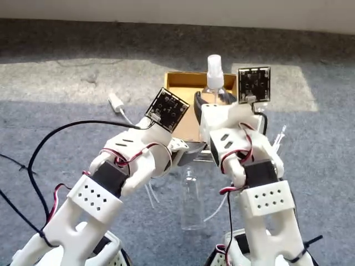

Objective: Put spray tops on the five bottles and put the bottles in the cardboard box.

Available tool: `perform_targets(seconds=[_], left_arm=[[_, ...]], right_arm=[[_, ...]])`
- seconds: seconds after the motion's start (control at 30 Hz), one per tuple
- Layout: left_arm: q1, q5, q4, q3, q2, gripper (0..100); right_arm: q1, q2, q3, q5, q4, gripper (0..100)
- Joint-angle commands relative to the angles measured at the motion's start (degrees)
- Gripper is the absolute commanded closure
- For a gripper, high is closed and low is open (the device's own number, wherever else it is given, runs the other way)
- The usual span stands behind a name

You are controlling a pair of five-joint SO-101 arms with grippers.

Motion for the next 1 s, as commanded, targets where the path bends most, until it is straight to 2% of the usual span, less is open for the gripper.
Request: perform_targets(seconds=[0.0,0.3,0.97], left_arm=[[2.6,0.6,-1.4,-0.1,0.0,70],[2.5,0.4,-1.5,-0.1,0.0,70],[-0.9,0.4,-1.5,0.0,0.0,70]], right_arm=[[-0.8,-6.3,2.3,-0.4,0.4,99.4],[-4.1,-12.7,6.2,-0.4,6.0,99.4],[-3.7,-12.9,6.6,-0.4,6.3,99.4]])
